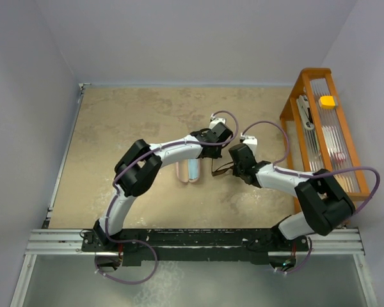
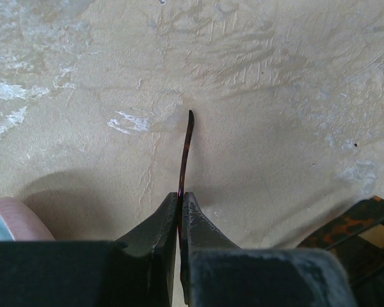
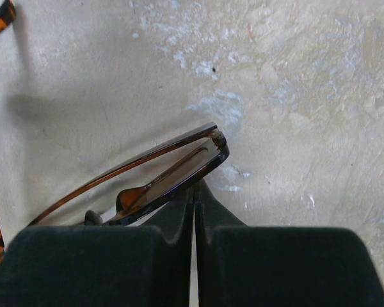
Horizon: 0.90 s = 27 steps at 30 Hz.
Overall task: Organize the sunglasses
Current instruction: Fold the sunglasses at the center of the board.
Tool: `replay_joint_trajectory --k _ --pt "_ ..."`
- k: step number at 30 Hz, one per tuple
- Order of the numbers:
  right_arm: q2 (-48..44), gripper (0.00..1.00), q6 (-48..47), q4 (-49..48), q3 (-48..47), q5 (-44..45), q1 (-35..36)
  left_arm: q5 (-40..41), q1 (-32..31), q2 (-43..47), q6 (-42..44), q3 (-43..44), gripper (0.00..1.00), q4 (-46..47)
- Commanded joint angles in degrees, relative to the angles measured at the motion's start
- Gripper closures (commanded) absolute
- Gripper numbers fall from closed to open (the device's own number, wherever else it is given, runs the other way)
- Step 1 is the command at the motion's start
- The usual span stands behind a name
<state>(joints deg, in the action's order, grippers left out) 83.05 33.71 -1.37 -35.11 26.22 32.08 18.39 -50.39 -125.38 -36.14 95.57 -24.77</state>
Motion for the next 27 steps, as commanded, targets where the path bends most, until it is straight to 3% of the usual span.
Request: replay_joint_trajectory --k 1,27 --pt "2.19 1.0 0.15 -2.51 -4.02 1.98 -0.65 -0.8 -0.56 4.05 0.99 -1.31 1.0 1.87" --pt "10.36 1.0 -1.25 -8.71 -8.6 -5.0 -1.73 -2.8 -1.29 6.95 -1.01 -5.27 1.0 4.38"
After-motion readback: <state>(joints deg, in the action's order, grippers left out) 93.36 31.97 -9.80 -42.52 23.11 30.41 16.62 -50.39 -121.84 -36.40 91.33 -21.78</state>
